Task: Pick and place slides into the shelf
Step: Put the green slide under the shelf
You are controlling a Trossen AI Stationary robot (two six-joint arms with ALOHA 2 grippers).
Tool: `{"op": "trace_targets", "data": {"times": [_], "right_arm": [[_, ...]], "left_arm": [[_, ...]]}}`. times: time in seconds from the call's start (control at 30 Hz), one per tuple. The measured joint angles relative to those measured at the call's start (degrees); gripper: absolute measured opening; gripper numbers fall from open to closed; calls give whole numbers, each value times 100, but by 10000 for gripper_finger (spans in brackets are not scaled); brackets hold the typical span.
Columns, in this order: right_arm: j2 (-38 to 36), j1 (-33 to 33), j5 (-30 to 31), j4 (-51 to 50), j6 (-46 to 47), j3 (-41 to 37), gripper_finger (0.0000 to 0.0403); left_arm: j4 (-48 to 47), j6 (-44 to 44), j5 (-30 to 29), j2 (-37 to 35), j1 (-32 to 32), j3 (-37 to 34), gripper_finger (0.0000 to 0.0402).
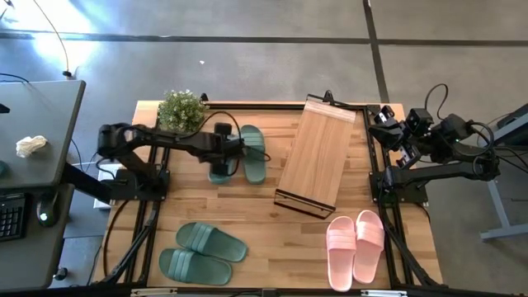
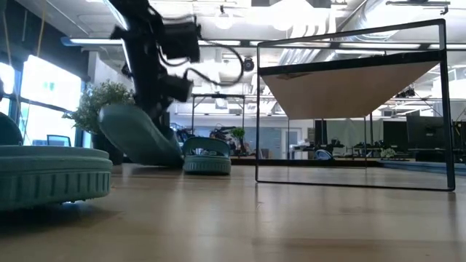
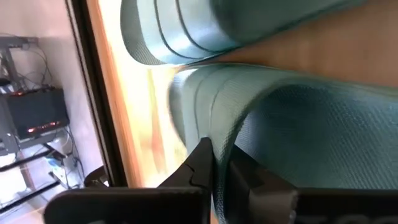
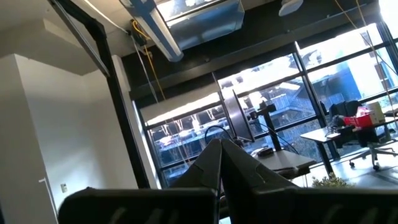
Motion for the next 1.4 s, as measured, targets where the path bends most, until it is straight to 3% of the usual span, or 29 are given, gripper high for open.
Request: {"op": "trace_targets", "data": {"times": [0.27, 0.43, 0.53, 0.7, 0.9, 1.13, 1.4], "right_arm": [[0, 1, 0, 2, -91, 0, 0], [0, 0, -1, 3, -83, 2, 0], [1, 0, 0, 25, -69, 0, 0], [0, 0, -1, 59, -67, 1, 0], [1, 0, 3, 105, -67, 0, 0], [1, 0, 117, 129, -69, 1, 0], [1, 0, 438, 118, -257, 0, 0]], "left_arm": [[-262, 99, -132, -1363, -633, 66, 2], [219, 1728, -77, -2033, -772, 557, 2], [643, 3116, 343, -2128, -568, 935, 1], [941, 4936, 1791, -2074, 138, 1490, 1], [1209, 6684, 3651, -1944, 1201, 1592, 0], [1609, 7534, 4536, -1279, 2199, 1592, 0], [2048, 8556, 4662, -178, 2345, 1963, 0]]}}
